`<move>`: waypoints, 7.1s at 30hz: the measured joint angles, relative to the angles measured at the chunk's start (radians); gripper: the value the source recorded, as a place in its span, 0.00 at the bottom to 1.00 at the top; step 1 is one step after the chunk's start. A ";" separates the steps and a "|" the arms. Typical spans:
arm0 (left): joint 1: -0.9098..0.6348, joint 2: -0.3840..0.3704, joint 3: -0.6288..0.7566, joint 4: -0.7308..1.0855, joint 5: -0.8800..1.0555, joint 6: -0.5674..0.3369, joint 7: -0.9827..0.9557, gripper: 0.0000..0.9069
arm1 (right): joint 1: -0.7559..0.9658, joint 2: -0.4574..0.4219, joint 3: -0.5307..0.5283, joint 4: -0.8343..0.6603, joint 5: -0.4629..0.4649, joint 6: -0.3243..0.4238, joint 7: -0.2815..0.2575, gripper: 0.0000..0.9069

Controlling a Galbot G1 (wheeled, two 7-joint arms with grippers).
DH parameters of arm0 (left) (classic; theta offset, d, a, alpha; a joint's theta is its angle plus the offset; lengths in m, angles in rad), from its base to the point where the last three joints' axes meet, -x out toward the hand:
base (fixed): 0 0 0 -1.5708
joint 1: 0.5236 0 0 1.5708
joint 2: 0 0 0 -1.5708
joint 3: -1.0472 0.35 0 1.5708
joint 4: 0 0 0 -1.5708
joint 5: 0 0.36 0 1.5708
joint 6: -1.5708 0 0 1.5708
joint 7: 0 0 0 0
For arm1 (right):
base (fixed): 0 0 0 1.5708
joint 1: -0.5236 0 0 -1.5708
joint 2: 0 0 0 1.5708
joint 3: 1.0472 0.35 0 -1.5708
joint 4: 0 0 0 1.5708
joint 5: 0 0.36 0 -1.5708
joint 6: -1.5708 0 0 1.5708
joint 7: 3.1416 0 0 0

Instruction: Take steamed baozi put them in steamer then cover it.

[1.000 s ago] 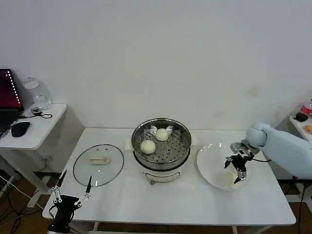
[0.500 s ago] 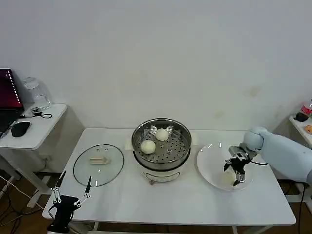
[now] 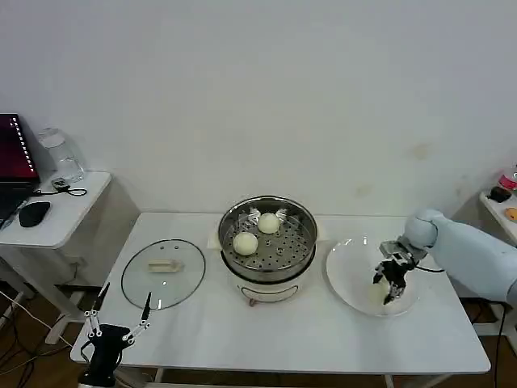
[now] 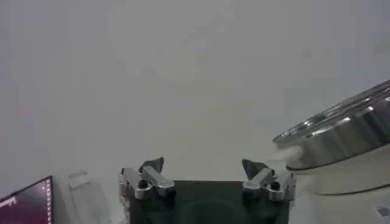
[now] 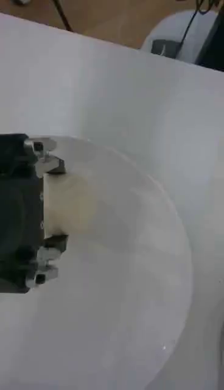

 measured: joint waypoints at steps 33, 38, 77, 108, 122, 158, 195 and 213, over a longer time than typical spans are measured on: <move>0.004 0.008 -0.002 -0.024 0.000 0.001 0.001 1.00 | 0.449 0.071 -0.114 0.373 -0.043 0.119 0.027 0.71; 0.006 0.004 -0.008 -0.023 -0.003 0.000 0.001 1.00 | 0.461 0.129 -0.119 0.415 -0.103 0.149 0.049 0.71; -0.006 -0.010 -0.009 -0.005 -0.002 0.003 0.002 1.00 | 0.311 0.300 -0.154 0.497 -0.315 0.306 0.116 1.00; -0.029 0.011 0.025 -0.014 0.001 0.004 0.005 1.00 | 0.440 0.162 -0.129 0.267 0.040 0.154 0.084 1.00; -0.026 0.009 0.033 -0.023 0.005 0.005 0.010 1.00 | 0.329 -0.073 -0.124 0.144 0.155 0.027 0.086 1.00; -0.019 0.025 0.014 -0.016 0.003 0.008 0.012 1.00 | -0.022 -0.015 0.066 -0.139 0.047 -0.030 0.140 1.00; -0.009 0.017 0.012 -0.036 0.007 0.007 0.011 1.00 | -0.016 -0.003 0.104 -0.194 0.040 -0.027 0.140 0.74; -0.038 0.063 0.014 -0.011 0.005 0.003 0.019 1.00 | 0.260 -0.141 -0.041 0.162 0.303 -0.080 0.158 0.72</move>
